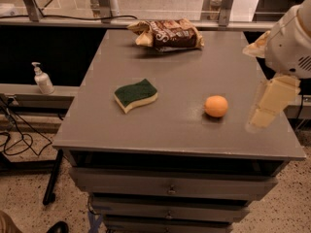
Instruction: Move sponge near orange
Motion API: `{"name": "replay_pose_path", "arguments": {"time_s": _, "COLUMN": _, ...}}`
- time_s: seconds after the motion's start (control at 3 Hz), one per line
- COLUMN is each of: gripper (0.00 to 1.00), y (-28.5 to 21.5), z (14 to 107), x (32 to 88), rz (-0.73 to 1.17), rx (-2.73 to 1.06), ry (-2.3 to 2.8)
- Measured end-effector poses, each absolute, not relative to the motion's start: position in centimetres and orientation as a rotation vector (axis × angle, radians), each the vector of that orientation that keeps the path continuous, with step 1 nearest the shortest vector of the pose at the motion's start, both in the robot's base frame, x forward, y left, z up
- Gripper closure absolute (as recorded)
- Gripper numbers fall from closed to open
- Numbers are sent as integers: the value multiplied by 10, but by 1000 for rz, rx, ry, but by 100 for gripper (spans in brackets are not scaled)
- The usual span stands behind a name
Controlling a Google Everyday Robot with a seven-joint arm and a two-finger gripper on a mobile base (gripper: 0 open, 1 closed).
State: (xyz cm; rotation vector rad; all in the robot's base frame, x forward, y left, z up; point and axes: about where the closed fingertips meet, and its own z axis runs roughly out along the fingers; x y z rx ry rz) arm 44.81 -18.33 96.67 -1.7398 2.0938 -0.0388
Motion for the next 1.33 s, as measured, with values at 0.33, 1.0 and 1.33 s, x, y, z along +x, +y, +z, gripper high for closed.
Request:
{"name": "replay_pose_path", "arguments": {"time_s": 0.33, "gripper": 0, "y": -136, "z": 950, "x": 475, "rz": 27, "rx": -1786, "ry": 1929}}
{"name": "replay_pose_path", "arguments": {"time_s": 1.0, "gripper": 0, "y": -63, "z": 927, "x": 538, "rz": 279, "rx": -1840, "ry": 1650}}
{"name": "replay_pose_path", "arguments": {"time_s": 1.33, "gripper": 0, "y": -58, "z": 926, "x": 549, "rz": 331, "rx": -1814, "ry": 1628}}
